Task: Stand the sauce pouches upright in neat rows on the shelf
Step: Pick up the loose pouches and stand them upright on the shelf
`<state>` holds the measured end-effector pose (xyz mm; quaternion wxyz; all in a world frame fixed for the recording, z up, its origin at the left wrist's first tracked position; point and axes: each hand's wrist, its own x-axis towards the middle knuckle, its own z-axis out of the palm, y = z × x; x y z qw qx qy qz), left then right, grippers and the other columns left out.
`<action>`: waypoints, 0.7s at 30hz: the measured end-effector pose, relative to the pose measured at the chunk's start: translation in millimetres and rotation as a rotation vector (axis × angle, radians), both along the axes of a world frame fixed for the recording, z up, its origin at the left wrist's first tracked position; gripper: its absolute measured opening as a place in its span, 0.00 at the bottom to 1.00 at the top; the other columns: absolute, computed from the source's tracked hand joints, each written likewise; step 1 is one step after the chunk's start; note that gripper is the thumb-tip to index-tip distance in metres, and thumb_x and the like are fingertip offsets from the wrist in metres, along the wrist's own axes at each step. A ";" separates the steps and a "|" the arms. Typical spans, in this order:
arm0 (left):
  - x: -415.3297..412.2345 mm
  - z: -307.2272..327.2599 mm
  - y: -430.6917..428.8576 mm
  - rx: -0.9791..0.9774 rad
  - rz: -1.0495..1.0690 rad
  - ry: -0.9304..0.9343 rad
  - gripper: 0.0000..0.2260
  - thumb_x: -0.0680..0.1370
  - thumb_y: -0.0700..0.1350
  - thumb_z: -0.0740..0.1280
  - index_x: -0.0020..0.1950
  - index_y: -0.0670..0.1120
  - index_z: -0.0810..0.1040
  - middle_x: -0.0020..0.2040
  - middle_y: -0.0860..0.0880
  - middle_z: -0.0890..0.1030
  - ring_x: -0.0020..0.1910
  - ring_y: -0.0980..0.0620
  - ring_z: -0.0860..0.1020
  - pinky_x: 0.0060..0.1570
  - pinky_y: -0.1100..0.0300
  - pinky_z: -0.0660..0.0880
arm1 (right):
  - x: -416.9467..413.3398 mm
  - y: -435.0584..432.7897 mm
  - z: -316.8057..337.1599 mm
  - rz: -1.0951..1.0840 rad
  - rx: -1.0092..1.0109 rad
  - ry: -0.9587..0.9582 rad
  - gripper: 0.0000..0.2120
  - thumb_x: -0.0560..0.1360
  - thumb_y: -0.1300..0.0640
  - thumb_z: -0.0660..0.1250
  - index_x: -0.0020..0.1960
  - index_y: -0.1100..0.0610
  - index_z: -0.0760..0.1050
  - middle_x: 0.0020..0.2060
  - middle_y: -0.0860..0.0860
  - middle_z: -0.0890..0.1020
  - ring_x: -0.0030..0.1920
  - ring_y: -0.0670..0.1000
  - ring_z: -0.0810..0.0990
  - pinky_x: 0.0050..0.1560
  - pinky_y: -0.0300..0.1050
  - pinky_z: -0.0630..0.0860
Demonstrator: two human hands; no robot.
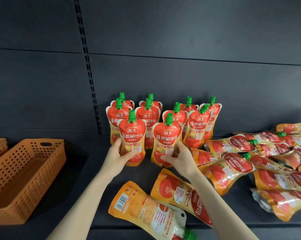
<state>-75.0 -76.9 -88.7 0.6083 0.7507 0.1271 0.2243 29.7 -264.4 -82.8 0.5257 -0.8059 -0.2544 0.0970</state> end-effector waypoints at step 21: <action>7.9 -5.4 7.5 0.107 0.093 0.018 0.20 0.71 0.42 0.72 0.59 0.51 0.69 0.55 0.55 0.78 0.57 0.56 0.76 0.57 0.56 0.75 | -2.6 8.9 -0.2 -0.130 -0.040 -0.118 0.29 0.70 0.54 0.73 0.67 0.57 0.66 0.61 0.51 0.78 0.61 0.52 0.77 0.59 0.46 0.76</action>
